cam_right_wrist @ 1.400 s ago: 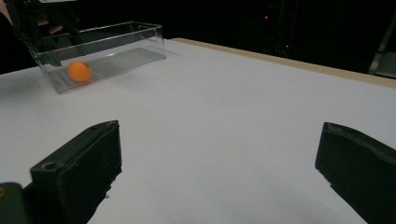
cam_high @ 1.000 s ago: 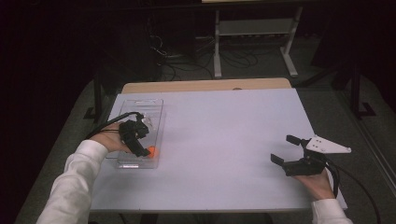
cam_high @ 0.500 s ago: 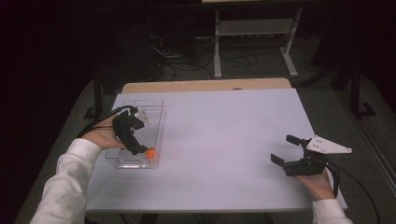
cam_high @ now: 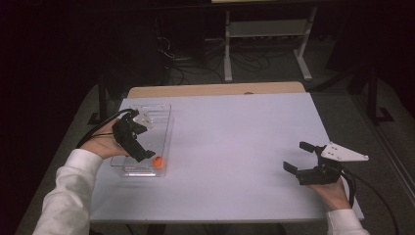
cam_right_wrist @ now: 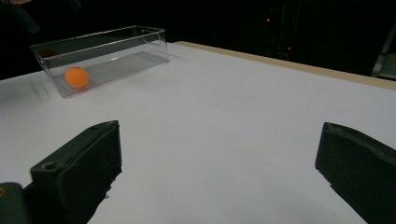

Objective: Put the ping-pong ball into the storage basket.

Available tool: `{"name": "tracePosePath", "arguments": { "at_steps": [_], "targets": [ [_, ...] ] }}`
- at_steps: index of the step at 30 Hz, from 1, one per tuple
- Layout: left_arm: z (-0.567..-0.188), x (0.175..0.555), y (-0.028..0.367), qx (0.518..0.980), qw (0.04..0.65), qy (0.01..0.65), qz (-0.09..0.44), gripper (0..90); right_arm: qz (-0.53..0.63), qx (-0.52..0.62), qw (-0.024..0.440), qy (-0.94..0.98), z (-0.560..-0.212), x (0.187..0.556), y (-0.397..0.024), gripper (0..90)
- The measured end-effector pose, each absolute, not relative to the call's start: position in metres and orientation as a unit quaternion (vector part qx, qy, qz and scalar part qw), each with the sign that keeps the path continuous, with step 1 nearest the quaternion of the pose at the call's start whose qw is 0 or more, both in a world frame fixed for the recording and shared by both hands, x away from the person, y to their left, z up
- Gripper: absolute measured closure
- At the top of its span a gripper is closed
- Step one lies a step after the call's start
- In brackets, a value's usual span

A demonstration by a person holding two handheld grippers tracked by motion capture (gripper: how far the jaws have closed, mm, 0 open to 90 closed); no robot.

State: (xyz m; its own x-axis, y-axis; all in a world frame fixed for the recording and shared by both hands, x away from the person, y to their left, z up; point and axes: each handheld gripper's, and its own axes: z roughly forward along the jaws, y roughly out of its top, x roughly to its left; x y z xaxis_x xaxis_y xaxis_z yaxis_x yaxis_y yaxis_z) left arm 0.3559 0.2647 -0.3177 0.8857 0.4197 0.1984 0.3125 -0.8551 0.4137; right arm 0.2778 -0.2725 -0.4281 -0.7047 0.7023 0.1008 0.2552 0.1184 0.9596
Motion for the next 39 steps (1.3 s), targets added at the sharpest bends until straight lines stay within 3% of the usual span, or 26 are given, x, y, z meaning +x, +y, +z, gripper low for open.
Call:
{"name": "tracePosePath", "arguments": {
  "at_steps": [39],
  "targets": [
    [-0.332,0.325,0.290,0.900,0.319,0.236,0.183,0.0,0.570,0.331,0.194,0.726,-0.429,0.276,-0.268,0.1]
  ]
}}
